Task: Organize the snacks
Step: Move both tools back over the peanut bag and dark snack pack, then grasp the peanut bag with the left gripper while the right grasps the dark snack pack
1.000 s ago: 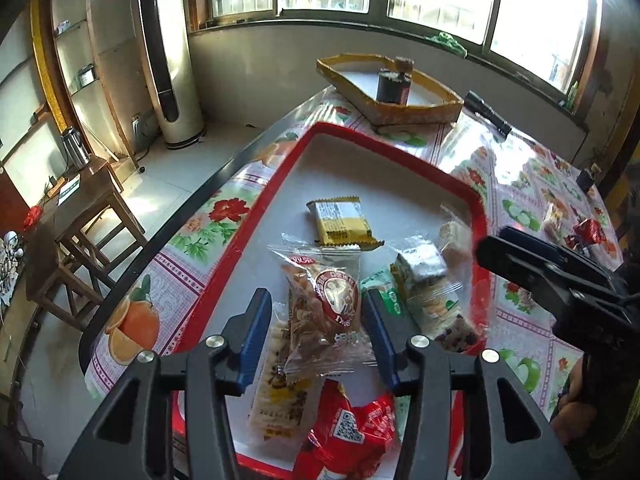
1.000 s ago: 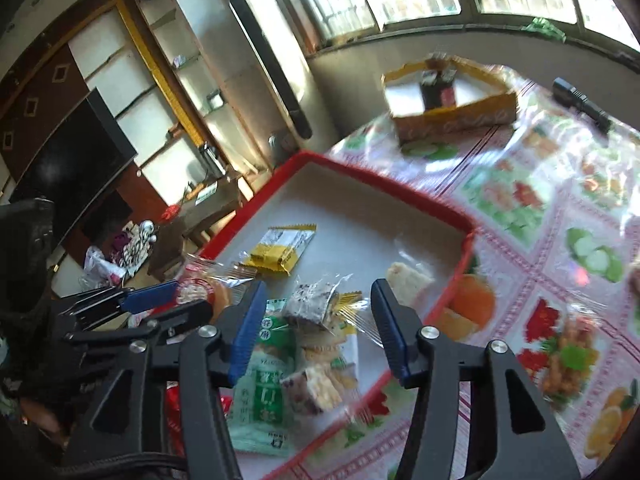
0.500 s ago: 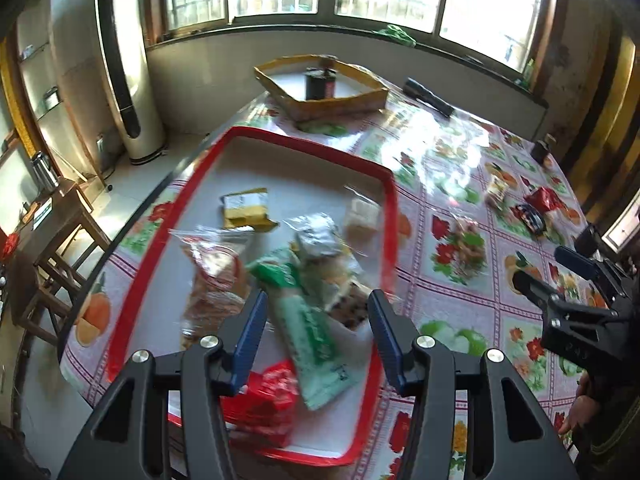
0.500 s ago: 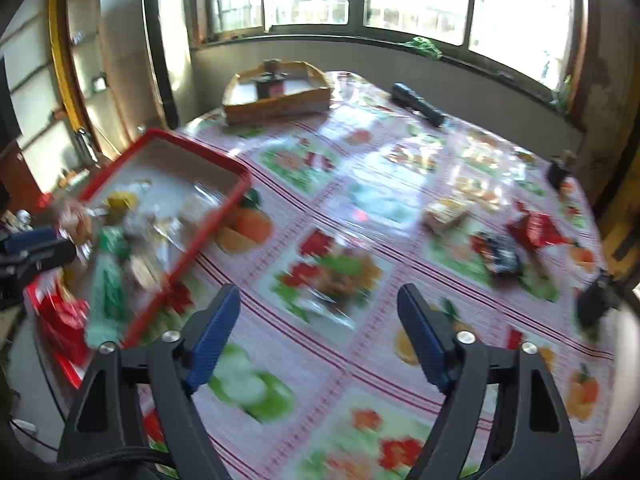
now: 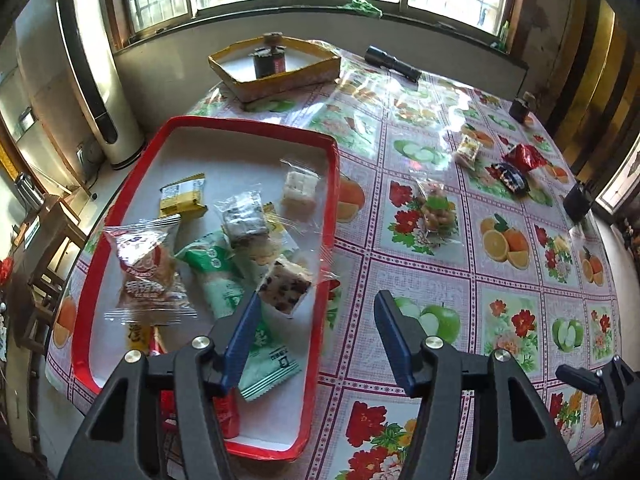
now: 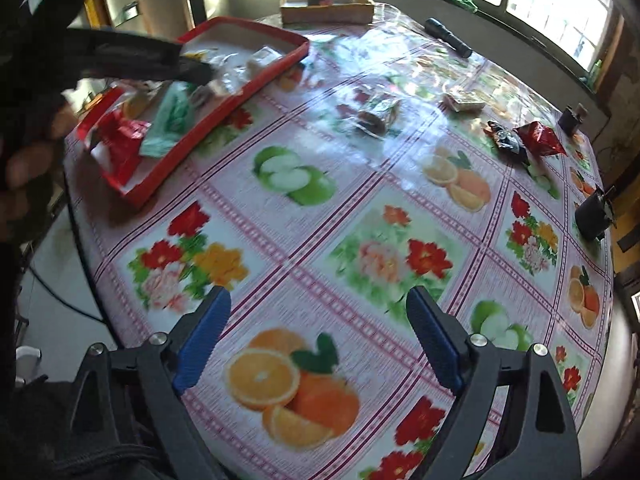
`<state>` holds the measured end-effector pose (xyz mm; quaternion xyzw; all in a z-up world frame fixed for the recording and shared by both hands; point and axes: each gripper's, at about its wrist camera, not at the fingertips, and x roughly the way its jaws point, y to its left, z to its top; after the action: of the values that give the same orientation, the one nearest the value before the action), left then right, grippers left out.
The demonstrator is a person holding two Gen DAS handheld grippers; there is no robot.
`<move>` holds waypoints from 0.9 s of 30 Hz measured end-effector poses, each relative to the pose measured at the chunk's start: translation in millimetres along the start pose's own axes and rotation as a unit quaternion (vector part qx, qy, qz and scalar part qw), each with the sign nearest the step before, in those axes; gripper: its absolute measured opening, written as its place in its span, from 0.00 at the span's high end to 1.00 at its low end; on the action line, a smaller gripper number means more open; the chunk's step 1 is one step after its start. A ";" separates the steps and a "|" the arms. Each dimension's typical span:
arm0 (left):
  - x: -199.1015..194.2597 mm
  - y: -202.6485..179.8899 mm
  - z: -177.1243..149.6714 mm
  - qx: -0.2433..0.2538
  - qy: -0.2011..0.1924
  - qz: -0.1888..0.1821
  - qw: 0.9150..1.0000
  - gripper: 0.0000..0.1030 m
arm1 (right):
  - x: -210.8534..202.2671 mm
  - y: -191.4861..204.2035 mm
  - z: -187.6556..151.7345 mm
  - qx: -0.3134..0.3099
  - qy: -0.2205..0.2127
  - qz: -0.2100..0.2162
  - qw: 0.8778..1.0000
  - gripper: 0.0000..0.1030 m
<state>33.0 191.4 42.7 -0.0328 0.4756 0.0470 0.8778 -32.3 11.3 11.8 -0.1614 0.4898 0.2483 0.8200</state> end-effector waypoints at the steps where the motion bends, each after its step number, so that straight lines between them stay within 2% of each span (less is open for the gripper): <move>1: 2.2 -3.9 0.3 0.006 0.004 0.000 1.000 0.43 | -2.0 3.8 -2.3 -0.005 -0.003 0.006 1.000 0.12; 5: 8.3 -28.9 5.1 0.040 0.010 -0.009 0.999 0.41 | 0.4 1.1 -3.1 -0.002 -0.007 0.004 1.000 0.11; 12: 22.0 -70.5 24.8 0.073 0.008 -0.024 0.997 0.34 | 18.2 -40.8 -2.0 0.044 0.003 -0.009 0.999 0.11; 16: 45.6 -90.2 44.2 0.069 0.013 -0.022 0.997 0.34 | 24.8 -96.1 11.0 0.105 -0.030 -0.003 0.994 0.11; 21: 86.7 -110.6 66.2 0.058 0.028 0.001 0.998 0.34 | 36.7 -190.2 49.2 0.198 -0.102 -0.017 0.975 0.11; 23: 102.4 -117.8 71.5 0.059 0.040 0.001 0.997 0.34 | 50.8 -221.1 72.5 0.220 -0.106 -0.028 0.969 0.11; 27: 122.3 -123.8 78.9 0.057 0.047 0.008 0.997 0.34 | 79.5 -246.6 105.9 0.218 -0.096 -0.052 0.970 0.11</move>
<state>179.1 82.7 -15.2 0.0186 0.5188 0.0254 0.8543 215.2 -118.4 -3.7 0.0206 0.4421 0.1066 0.8904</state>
